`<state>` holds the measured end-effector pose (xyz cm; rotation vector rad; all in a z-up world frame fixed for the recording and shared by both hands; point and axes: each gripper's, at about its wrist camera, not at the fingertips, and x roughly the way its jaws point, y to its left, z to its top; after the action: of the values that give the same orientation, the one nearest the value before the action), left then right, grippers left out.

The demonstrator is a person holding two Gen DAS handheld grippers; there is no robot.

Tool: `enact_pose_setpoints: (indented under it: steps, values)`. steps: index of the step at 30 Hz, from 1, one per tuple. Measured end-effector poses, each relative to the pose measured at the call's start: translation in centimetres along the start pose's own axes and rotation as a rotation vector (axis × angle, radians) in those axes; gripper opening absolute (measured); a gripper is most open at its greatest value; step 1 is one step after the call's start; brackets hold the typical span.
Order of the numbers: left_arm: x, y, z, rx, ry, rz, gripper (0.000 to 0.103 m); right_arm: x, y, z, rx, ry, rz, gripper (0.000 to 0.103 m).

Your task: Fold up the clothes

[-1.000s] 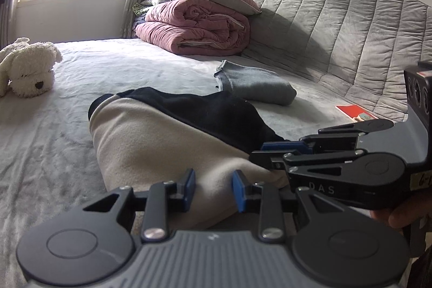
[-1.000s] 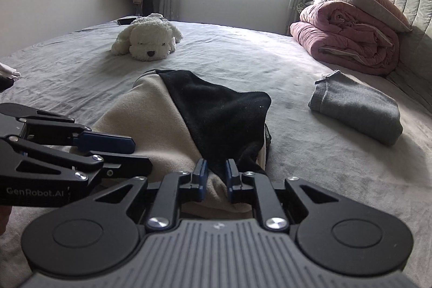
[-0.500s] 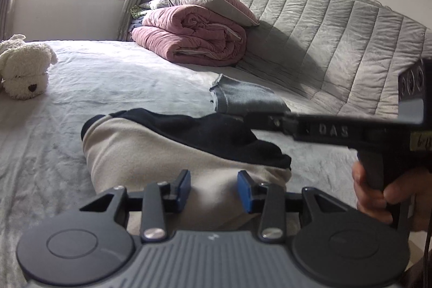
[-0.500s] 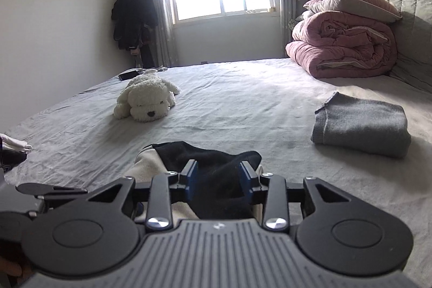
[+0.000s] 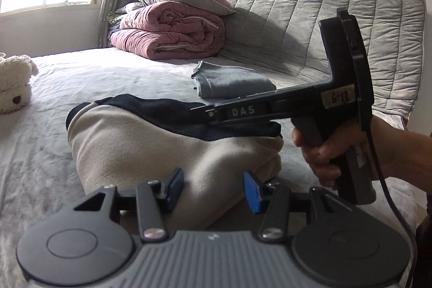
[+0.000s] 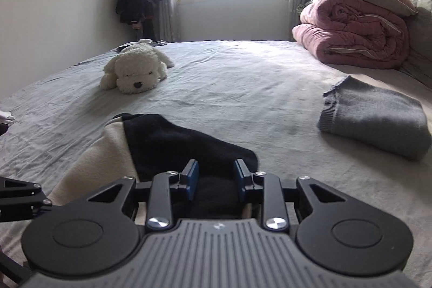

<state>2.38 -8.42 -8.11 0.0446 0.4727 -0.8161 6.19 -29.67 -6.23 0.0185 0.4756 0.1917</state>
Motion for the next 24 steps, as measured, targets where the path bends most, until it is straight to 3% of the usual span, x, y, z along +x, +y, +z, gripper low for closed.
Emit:
enact_pose_setpoints:
  steps: [1,4,7,10,16,19,24]
  values:
    - [-0.1,0.1,0.0,-0.004,-0.001,-0.004,0.049,-0.3,-0.5,0.1,0.022,-0.004,-0.017,0.043]
    - [-0.4,0.4,0.5,-0.028,-0.013,-0.025,0.049,-1.3,-1.7,0.6,0.116,-0.033,0.014,0.043]
    - [-1.0,1.0,1.4,-0.067,-0.049,-0.08,0.049,-2.1,-0.6,1.2,0.102,-0.078,0.052,0.043]
    - [-1.5,1.5,2.5,-0.069,-0.099,-0.086,0.049,-1.9,0.1,1.6,0.102,-0.082,0.09,0.043]
    - [0.1,4.0,3.1,-0.075,-0.078,0.046,0.051,-0.8,0.9,1.1,0.081,-0.038,0.111,0.042]
    - [0.5,5.6,2.7,-0.119,-0.059,0.086,0.051,-0.6,0.8,0.5,0.054,-0.012,0.101,0.042]
    - [0.2,7.7,2.7,-0.236,-0.023,0.255,0.058,-1.3,-1.1,0.3,0.093,0.015,0.055,0.044]
